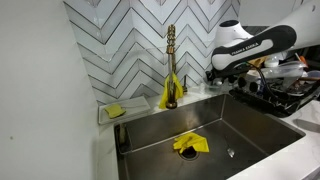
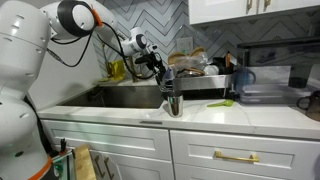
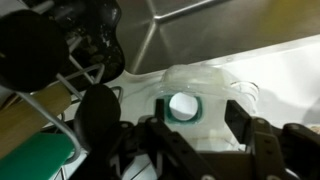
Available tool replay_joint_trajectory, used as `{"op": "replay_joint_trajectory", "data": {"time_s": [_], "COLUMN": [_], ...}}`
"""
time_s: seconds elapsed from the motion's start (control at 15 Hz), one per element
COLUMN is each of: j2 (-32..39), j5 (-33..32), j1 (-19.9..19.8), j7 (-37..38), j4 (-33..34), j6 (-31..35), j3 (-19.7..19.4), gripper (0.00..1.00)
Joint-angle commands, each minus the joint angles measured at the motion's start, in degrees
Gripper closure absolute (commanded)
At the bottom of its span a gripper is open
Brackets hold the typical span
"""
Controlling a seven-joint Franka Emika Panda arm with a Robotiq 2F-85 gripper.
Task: Remove the green bottle from the clear bowl on the right of the tap and move it backwards on the sink edge, pick up the clear bowl to the right of the tap and put it in the clear bowl which is in the dishes drying rack
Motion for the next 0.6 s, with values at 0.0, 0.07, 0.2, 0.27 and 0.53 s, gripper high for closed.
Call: {"op": "replay_joint_trajectory", "data": {"time_s": [0.0,0.07,0.2,0.27,0.53], "j2": [0.9,0.9,0.9,0.9,0.9], "j5": [-1.5,-1.5,-1.5,-1.5,-1.3], "j1": [1.2,1.3,1.3,1.3,1.2], "j7": [0.7,0.7,0.8,0.8,1.0], "j4": [1.7,1.8,1.7,1.7,1.7], "j6": [-1.6,-1.5,-1.5,-1.5,-1.6], "j3": [-1.2,-1.3,-1.4,-1.5,-1.6], "gripper": [0.47,0.54,0.54,0.6,0.69]}}
